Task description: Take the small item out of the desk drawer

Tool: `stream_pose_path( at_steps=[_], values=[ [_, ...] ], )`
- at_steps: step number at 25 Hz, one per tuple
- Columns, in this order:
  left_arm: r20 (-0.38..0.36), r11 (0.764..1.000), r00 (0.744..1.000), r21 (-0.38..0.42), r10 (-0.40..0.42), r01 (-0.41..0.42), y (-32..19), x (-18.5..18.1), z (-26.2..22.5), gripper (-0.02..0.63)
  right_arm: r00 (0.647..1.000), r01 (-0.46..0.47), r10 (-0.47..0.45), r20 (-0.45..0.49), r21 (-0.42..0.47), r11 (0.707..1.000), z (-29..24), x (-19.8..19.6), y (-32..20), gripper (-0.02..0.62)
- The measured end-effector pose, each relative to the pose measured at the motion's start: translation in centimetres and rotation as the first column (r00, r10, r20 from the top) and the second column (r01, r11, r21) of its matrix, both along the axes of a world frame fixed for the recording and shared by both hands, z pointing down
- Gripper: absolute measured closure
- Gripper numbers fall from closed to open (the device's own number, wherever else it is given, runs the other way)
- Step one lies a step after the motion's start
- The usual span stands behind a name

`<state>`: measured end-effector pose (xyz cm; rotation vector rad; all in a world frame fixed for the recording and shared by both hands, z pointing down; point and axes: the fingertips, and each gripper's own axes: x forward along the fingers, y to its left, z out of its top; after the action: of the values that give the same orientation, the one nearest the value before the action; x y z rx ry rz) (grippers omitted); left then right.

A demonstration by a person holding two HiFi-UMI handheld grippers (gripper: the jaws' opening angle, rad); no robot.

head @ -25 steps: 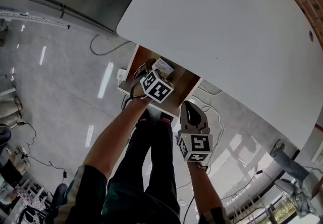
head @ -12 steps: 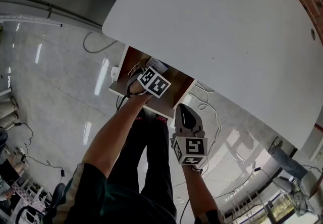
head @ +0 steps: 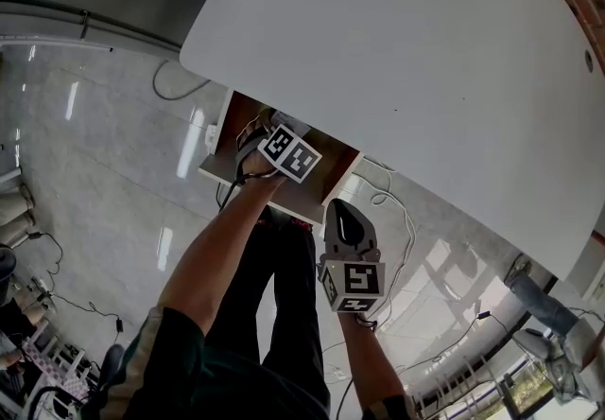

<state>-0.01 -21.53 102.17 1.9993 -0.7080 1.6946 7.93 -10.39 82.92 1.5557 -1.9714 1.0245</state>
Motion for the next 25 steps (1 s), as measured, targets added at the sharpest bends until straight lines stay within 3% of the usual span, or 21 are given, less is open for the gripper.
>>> stream_pose_path(
  at_steps=[12,25],
  values=[
    [0.022,1.0,1.0,0.007,0.001,-0.002,0.0,-0.4,-0.3,0.167,1.0,-0.013,0.013,0.019,-0.015,1.0,-0.2,-0.5,0.8,0.571],
    [-0.056,0.995,0.997,0.091,0.054,-0.049,-1.3,0.6,-6.6,0.167,1.0,0.025,-0.025,0.005,0.005,1.0,-2.3,-1.6,0.4,0.571]
  ],
)
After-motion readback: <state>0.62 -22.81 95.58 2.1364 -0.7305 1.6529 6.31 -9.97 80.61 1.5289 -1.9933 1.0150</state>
